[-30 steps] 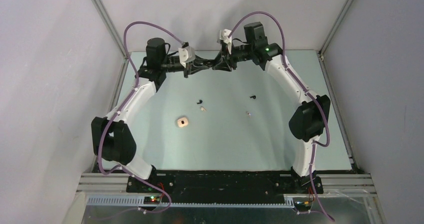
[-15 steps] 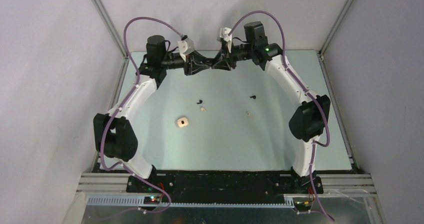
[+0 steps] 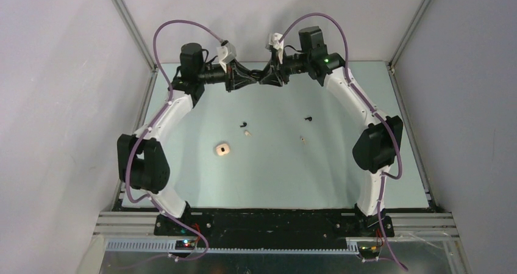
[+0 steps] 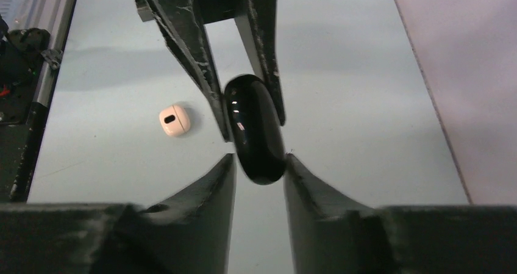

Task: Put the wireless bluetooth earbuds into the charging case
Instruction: Pass from the right arm to the left, then open the charging case at the center of the board.

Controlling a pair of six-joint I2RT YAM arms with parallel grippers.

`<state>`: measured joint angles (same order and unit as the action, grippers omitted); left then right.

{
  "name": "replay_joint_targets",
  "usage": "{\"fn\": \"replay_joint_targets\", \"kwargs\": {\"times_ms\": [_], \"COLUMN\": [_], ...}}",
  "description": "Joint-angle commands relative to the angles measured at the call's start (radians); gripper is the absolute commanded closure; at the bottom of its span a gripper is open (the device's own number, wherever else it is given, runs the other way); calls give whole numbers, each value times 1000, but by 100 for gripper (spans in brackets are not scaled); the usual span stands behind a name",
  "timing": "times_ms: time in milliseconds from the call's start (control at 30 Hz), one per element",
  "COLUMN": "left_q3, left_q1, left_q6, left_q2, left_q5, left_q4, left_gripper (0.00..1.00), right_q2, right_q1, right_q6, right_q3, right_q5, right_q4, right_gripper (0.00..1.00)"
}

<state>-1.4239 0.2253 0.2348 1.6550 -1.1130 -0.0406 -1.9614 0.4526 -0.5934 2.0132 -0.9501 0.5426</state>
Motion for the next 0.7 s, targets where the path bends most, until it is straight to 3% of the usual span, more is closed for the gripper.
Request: {"fn": "replay_joint_targets", "kwargs": {"times_ms": [0,33,100,367,667], "left_q3": [-45,-43,-39,-31,-54], "left_q1": [-17,-19,-28,-33,-33], "left_q6": [-65,-65,-52,66,33], "left_q2": [16,17,23,40,61], "left_q5": [-14,-23,-56,-163,-171], "left_q4": [-52,-56,-61,-68,-70], "left_gripper": [97,98,100,100,100], "right_q2": [53,48,33,-42,-77], "right_q1": [1,-6,-16,-31,-38], "right_q6": [63,100,147,238,247], "right_q3": [13,26,59,152,188], "right_q5": [-32,-44,-59,-26,-75], "right_q4": [-28,-29,-21,14,20], "right_gripper": [48,39,34,34,30]}}
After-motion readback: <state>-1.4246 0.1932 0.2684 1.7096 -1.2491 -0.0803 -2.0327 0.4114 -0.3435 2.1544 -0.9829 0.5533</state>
